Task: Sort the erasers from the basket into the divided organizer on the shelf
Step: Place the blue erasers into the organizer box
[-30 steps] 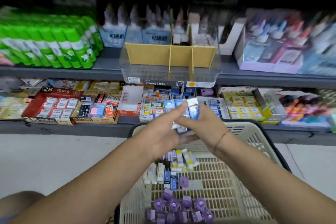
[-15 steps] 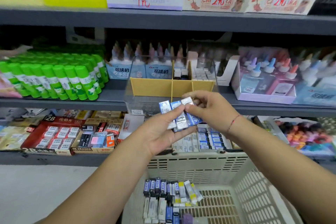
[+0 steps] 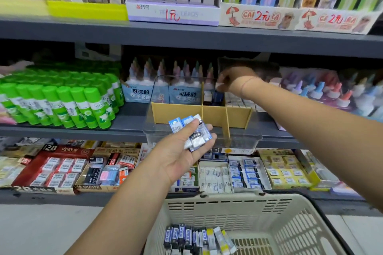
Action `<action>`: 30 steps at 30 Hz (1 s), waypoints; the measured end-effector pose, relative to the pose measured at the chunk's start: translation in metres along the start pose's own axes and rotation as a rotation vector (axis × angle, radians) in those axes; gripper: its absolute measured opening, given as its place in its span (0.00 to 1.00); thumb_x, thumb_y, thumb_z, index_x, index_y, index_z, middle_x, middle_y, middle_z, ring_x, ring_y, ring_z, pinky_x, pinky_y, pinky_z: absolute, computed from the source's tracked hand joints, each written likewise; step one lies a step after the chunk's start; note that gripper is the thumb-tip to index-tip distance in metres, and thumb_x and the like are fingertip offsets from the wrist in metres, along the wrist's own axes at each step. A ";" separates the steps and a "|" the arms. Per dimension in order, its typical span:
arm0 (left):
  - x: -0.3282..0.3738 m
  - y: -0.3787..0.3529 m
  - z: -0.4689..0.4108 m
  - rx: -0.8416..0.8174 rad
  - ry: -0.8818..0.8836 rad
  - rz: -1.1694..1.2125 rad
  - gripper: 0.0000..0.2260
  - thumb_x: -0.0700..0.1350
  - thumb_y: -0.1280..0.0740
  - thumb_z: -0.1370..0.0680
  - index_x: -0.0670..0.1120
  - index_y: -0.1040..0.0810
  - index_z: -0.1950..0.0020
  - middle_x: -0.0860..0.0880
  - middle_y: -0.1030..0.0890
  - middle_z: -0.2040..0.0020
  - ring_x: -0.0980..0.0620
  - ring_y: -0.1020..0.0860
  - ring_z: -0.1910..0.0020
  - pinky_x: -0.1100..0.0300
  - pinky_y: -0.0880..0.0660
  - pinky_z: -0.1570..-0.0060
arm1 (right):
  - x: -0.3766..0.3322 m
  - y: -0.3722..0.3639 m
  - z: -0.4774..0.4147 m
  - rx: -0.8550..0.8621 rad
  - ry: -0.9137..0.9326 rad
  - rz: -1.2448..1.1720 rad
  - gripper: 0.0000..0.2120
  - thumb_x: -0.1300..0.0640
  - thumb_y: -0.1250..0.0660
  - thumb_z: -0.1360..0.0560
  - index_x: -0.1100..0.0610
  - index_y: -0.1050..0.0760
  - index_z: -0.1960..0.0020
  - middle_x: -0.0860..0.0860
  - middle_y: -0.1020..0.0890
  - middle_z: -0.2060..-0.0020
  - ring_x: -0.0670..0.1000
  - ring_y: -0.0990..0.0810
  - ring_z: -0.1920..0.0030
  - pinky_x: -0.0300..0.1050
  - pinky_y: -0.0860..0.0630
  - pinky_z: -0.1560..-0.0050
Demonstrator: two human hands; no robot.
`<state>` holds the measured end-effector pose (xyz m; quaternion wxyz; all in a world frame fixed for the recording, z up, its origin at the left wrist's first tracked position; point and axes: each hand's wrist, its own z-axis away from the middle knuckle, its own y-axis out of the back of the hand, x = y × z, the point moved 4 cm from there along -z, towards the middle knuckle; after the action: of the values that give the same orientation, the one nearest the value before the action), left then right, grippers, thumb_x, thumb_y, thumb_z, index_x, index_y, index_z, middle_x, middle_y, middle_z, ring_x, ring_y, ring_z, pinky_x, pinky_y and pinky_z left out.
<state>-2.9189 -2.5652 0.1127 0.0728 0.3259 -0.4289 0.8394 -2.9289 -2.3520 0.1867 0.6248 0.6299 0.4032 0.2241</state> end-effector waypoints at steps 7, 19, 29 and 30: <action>0.008 0.006 -0.002 0.033 -0.001 0.023 0.09 0.38 0.33 0.23 0.34 0.23 0.46 0.37 0.17 0.55 0.38 0.19 0.50 0.53 0.18 0.66 | -0.008 -0.029 -0.014 0.010 0.027 0.294 0.09 0.53 0.30 0.27 0.54 0.21 0.48 0.54 0.18 0.50 0.57 0.20 0.49 0.46 0.26 0.54; 0.011 0.009 -0.003 0.010 -0.045 0.011 0.10 0.42 0.32 0.23 0.38 0.21 0.44 0.43 0.16 0.50 0.47 0.17 0.55 0.61 0.19 0.66 | -0.033 -0.004 0.041 0.089 0.094 -0.222 0.08 0.50 0.32 0.26 0.54 0.21 0.57 0.49 0.20 0.59 0.49 0.23 0.58 0.40 0.29 0.58; 0.007 0.010 0.000 0.038 -0.092 -0.083 0.06 0.40 0.31 0.25 0.40 0.21 0.50 0.42 0.16 0.56 0.46 0.17 0.57 0.58 0.19 0.66 | -0.044 -0.019 0.091 -0.385 0.043 -0.889 0.06 0.63 0.29 0.27 0.66 0.19 0.53 0.48 0.19 0.71 0.40 0.24 0.71 0.30 0.28 0.70; 0.008 0.009 0.001 0.037 -0.102 -0.101 0.05 0.40 0.31 0.25 0.41 0.21 0.51 0.43 0.15 0.57 0.47 0.17 0.58 0.58 0.19 0.66 | -0.044 -0.020 0.090 -0.398 0.028 -0.862 0.06 0.63 0.29 0.28 0.65 0.19 0.53 0.46 0.21 0.74 0.40 0.26 0.73 0.29 0.31 0.72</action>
<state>-2.9281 -2.5729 0.1116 0.0869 0.3908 -0.3997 0.8246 -2.8880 -2.4437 0.1667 0.7640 0.2700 0.5854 0.0255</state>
